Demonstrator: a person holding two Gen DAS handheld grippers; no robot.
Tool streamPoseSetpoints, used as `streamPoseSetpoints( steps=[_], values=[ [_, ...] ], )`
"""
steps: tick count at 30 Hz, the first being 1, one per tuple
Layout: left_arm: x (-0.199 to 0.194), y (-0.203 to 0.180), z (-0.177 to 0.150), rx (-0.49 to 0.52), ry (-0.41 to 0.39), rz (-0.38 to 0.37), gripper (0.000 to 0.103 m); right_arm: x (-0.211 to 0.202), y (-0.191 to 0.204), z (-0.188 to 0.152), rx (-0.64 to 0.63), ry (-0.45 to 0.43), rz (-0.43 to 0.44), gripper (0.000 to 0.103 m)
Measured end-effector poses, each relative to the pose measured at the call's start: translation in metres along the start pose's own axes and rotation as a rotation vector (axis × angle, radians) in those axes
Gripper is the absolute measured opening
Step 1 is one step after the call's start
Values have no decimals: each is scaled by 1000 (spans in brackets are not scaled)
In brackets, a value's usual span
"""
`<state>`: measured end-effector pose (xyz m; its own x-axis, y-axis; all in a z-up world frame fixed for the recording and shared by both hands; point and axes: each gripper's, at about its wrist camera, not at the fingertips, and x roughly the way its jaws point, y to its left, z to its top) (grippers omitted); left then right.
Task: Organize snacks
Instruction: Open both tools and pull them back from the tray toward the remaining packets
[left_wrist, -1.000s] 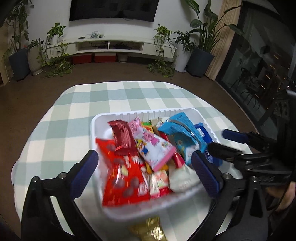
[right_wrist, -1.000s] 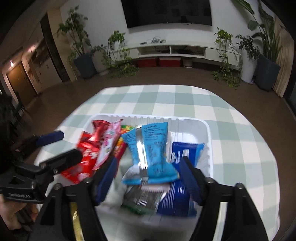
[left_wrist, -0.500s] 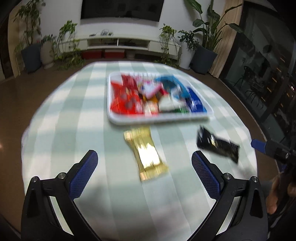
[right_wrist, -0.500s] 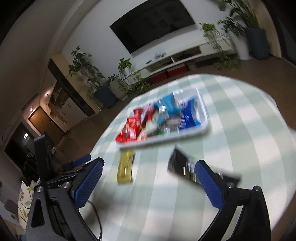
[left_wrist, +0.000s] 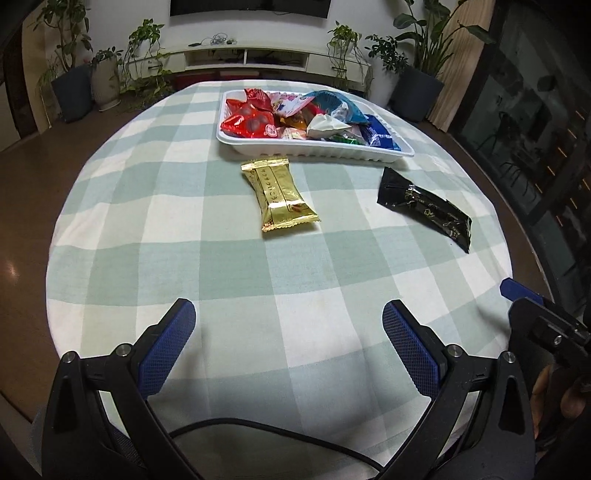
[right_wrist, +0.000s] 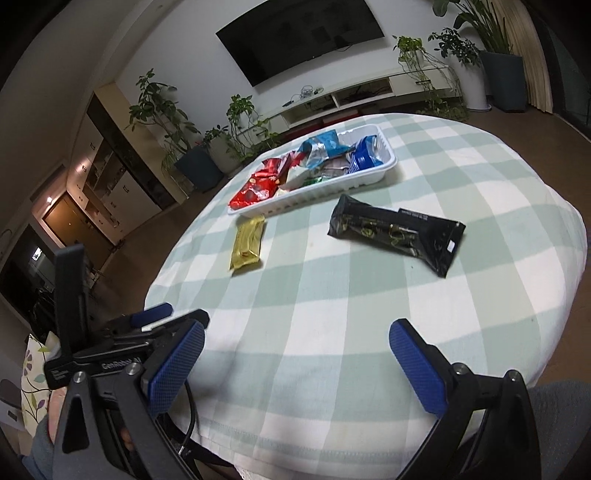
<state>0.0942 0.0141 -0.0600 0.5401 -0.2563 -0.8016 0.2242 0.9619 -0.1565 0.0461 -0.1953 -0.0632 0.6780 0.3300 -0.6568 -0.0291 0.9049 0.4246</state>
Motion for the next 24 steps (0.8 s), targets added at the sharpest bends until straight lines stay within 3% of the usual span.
streamPoseSetpoints(
  steps=[17,24],
  values=[
    [1,1,8,20,17,68,103,-7,2,-7,-18,2,-32,102],
    [21,12,29,10,40,128,103,-14,-4,12,-65,-5,-70,102]
  ],
)
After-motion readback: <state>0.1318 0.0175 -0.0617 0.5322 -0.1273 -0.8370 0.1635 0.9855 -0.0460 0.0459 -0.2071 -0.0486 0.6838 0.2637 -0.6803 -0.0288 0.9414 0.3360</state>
